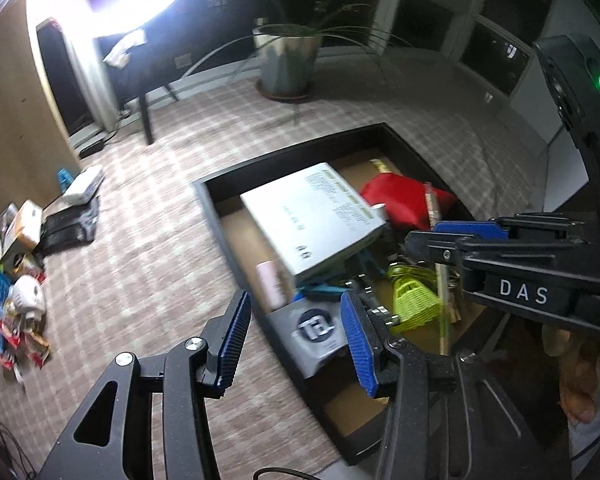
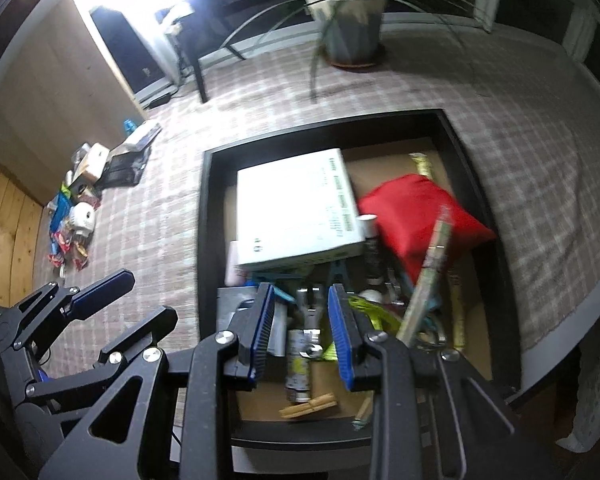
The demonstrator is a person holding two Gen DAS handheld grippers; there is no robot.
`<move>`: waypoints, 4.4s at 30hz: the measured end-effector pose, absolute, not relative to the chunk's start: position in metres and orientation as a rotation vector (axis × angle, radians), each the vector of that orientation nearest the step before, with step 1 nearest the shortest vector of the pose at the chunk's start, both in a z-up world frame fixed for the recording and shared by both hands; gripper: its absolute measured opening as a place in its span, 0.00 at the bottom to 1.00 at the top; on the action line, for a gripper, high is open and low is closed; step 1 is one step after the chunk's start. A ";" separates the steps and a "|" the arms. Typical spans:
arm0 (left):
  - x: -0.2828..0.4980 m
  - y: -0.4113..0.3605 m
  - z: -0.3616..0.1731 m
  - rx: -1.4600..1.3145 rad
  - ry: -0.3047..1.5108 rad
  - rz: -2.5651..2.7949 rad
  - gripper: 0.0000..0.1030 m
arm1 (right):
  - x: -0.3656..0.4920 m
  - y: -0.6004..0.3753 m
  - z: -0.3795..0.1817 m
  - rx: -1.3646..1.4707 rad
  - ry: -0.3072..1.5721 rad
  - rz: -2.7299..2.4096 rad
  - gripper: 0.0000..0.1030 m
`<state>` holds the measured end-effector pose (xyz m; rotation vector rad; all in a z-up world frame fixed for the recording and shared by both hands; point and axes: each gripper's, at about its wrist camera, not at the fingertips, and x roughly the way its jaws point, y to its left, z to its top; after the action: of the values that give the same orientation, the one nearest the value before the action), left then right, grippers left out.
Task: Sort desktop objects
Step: 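Move both open grippers back toward the pile, then grasp the white round device with the right gripper while the left grasps the black pouch, then carry the white device and black pouch to the tray and release both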
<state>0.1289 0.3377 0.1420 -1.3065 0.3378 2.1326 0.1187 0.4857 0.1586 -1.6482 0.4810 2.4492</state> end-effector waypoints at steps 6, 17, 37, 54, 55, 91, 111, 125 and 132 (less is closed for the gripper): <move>0.110 0.287 0.140 -1.357 0.279 2.207 0.44 | 0.093 0.448 0.152 -1.707 0.435 2.484 0.27; 0.069 0.147 0.126 -1.507 0.106 2.399 0.44 | 0.035 0.354 0.146 -1.833 0.317 2.587 0.28; 0.016 -0.075 0.089 -1.703 -0.308 2.570 0.44 | -0.079 0.182 0.126 -1.980 0.258 2.680 0.37; -0.078 0.008 0.078 -1.494 -0.109 2.329 0.58 | -0.168 0.170 0.072 -2.182 0.699 2.458 0.44; -0.082 0.013 0.075 -1.494 -0.088 2.320 0.58 | -0.171 0.170 0.070 -2.188 0.708 2.451 0.44; -0.077 0.067 0.063 -1.497 -0.175 2.173 0.37 | -0.143 0.189 0.076 -2.264 0.838 2.509 0.51; 0.041 0.270 0.107 -1.323 0.036 1.892 0.37 | 0.027 0.396 0.124 -1.869 1.018 2.431 0.51; 0.122 0.370 0.105 -1.314 0.188 1.677 0.35 | 0.123 0.487 0.117 -1.778 1.065 2.311 0.51; 0.133 0.382 0.100 -1.353 0.250 1.688 0.39 | 0.145 0.510 0.123 -1.708 1.009 2.293 0.51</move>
<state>0.1328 0.3815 0.0998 -1.3534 0.2501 1.6876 0.1455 0.5096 0.1227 -1.7080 1.0090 2.2935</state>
